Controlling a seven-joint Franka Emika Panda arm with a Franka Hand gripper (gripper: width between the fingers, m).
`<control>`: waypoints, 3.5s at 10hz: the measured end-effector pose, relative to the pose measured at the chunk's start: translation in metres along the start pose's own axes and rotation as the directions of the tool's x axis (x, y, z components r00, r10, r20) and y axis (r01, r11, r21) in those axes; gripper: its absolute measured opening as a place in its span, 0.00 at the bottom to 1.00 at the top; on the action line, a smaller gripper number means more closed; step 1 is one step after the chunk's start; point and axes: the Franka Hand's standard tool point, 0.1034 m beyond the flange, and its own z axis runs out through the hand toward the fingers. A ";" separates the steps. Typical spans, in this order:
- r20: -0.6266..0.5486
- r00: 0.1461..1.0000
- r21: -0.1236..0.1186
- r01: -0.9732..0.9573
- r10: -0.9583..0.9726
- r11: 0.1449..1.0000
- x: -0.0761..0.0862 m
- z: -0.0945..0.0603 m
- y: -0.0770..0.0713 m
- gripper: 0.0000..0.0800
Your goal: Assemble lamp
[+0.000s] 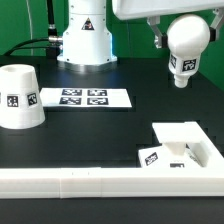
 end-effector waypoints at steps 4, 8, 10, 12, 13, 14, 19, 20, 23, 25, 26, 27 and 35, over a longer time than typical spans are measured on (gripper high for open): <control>-0.085 0.988 -0.041 0.128 -0.131 0.991 0.015 -0.016 0.029 0.72; -0.127 0.983 -0.047 0.130 -0.135 0.990 0.019 -0.015 0.032 0.72; -0.220 0.956 -0.075 0.181 -0.194 0.981 0.032 -0.007 0.037 0.72; -0.207 0.952 -0.076 0.213 -0.225 0.974 0.049 0.001 0.037 0.72; -0.198 0.952 -0.074 0.223 -0.234 0.972 0.053 0.004 0.036 0.72; -0.198 0.952 -0.074 0.222 -0.232 0.972 0.053 0.004 0.036 0.72; -0.201 0.950 -0.071 0.227 -0.237 0.971 0.065 0.011 0.032 0.72; -0.207 0.949 -0.071 0.229 -0.239 0.971 0.070 0.011 0.030 0.72; -0.204 0.949 -0.071 0.230 -0.240 0.971 0.066 0.022 0.030 0.72; -0.201 0.949 -0.072 0.234 -0.243 0.970 0.058 0.034 0.028 0.72; -0.196 0.950 -0.071 0.235 -0.244 0.970 0.056 0.036 0.028 0.72; -0.194 0.950 -0.070 0.235 -0.244 0.970 0.055 0.038 0.028 0.72; -0.184 0.952 -0.069 0.236 -0.245 0.969 0.050 0.053 0.029 0.72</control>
Offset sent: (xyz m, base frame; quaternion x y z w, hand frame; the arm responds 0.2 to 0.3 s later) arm 0.0197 -0.0427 0.0153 -0.0537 -0.0005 -0.1251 0.9907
